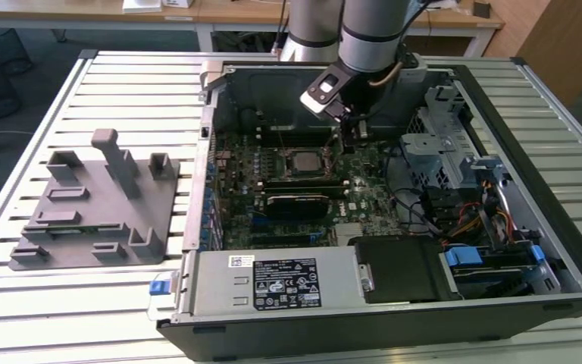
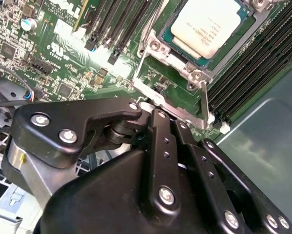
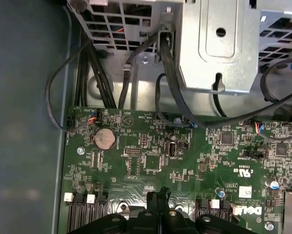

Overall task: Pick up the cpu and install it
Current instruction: 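Close the cpu cover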

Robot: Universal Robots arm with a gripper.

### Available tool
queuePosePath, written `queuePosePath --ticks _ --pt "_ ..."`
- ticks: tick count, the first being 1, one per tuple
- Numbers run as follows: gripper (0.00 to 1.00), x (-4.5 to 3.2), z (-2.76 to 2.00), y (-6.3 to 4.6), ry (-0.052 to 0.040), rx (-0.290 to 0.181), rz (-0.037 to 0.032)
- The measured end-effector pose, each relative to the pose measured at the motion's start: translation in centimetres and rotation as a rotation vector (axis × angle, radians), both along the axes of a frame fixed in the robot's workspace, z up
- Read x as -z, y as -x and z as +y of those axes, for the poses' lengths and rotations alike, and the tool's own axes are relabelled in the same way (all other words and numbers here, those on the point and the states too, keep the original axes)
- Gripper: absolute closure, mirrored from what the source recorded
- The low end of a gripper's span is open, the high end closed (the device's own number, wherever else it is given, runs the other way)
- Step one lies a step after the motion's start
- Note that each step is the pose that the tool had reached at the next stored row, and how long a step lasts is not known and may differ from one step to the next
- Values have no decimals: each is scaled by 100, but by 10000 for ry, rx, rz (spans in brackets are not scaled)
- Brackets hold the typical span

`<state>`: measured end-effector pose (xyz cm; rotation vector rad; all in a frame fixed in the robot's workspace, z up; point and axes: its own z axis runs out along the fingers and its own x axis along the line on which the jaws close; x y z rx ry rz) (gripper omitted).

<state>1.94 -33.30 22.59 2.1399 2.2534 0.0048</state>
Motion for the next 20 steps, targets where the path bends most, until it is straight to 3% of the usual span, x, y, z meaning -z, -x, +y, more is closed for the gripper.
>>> queuePosePath --ticks 20 --pt "89 63 0 146 1 -1 0"
